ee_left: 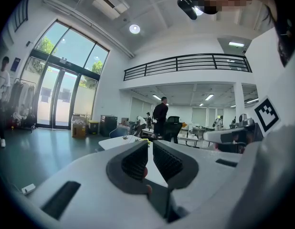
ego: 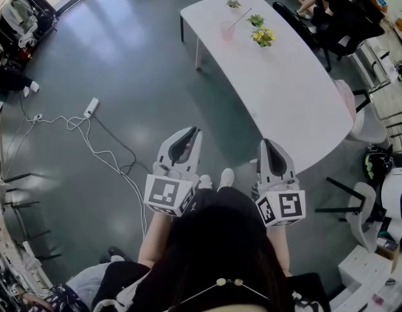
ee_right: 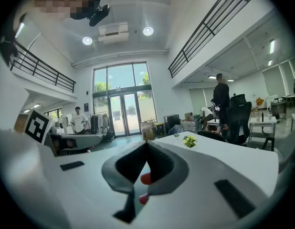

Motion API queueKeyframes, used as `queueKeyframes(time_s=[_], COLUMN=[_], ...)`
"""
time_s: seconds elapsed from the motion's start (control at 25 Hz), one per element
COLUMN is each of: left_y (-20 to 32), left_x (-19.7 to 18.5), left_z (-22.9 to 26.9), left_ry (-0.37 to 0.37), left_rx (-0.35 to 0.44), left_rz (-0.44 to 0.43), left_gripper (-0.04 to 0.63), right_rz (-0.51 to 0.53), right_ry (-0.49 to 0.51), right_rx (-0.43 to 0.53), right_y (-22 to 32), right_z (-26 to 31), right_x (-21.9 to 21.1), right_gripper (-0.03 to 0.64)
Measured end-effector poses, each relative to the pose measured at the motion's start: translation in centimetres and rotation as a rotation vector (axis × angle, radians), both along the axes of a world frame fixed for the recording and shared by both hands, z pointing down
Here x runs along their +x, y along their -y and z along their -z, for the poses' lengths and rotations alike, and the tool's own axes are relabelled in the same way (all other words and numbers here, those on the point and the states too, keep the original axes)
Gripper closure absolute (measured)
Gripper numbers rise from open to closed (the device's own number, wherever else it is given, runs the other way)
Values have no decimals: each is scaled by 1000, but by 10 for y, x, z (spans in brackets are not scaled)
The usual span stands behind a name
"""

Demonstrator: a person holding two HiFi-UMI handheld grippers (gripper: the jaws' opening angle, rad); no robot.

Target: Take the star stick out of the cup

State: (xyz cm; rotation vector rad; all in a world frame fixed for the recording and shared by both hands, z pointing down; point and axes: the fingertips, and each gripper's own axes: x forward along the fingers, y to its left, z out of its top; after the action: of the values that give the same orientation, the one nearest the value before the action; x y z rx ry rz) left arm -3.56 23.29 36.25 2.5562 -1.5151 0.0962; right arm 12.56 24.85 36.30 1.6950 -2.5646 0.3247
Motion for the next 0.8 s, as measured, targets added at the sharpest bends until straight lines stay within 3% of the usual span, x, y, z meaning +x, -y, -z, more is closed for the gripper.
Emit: queueKeyframes(time_s=[0.44, 0.8], left_y=[-2, 32], left_x=[-41, -53], left_z=[-18, -26], left_ry=[13, 15], left_rx=[-24, -33], left_rz=[24, 30], left_gripper=[558, 558], right_rz=[-16, -3], right_ry=[14, -2], right_rx=[-33, -34], right_y=[7, 48], right_z=[-20, -24], right_x=[-18, -32], right_gripper=[614, 614])
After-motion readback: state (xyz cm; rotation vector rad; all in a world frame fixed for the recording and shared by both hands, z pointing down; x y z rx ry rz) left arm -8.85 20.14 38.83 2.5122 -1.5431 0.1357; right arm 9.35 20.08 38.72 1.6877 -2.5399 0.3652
